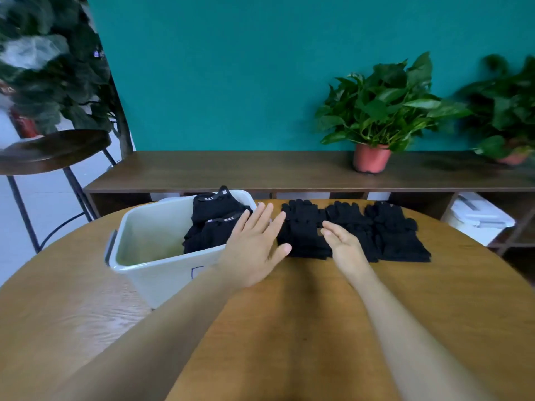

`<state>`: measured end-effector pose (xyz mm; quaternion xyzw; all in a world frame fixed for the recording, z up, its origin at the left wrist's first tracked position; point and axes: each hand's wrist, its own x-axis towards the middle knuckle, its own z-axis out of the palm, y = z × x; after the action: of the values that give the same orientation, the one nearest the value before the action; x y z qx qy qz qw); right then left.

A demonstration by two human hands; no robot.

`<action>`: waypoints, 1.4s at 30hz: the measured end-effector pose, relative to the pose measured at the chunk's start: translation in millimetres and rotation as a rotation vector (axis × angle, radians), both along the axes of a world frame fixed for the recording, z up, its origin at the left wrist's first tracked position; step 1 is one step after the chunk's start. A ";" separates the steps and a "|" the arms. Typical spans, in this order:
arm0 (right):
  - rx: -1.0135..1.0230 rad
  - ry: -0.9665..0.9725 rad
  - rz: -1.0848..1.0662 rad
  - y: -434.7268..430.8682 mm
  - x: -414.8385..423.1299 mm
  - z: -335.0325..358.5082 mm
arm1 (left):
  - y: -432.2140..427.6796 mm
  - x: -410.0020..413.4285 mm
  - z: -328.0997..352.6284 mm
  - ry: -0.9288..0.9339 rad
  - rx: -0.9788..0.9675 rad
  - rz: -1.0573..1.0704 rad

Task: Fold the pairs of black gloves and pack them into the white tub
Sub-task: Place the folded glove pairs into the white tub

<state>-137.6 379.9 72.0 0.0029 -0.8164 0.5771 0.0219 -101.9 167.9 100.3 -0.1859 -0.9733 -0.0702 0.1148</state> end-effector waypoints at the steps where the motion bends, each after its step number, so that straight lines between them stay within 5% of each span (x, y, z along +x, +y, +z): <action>1: 0.013 -0.005 -0.017 11.2 0.9 -2.0 | 13.1 -1.1 -2.2 -0.010 0.009 -0.035; 13: 0.244 -0.013 0.052 63.9 -39.8 -45.8 | 91.8 -68.0 -54.0 -0.281 -0.040 0.028; 21: 0.796 0.124 0.148 48.5 -91.5 -65.3 | 103.2 -127.9 -89.9 -0.445 0.021 0.265; 27: 1.016 0.134 0.199 38.5 -93.5 -67.9 | 103.4 -127.5 -98.3 -0.469 0.051 0.276; 42: 0.991 0.174 0.237 23.6 23.0 -67.3 | 81.8 -5.8 -94.6 -0.454 -0.005 0.221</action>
<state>-114.6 403.5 4.7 0.1536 -0.9809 0.1174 0.0202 -107.7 249.7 5.6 -0.0580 -0.9887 -0.0949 -0.1002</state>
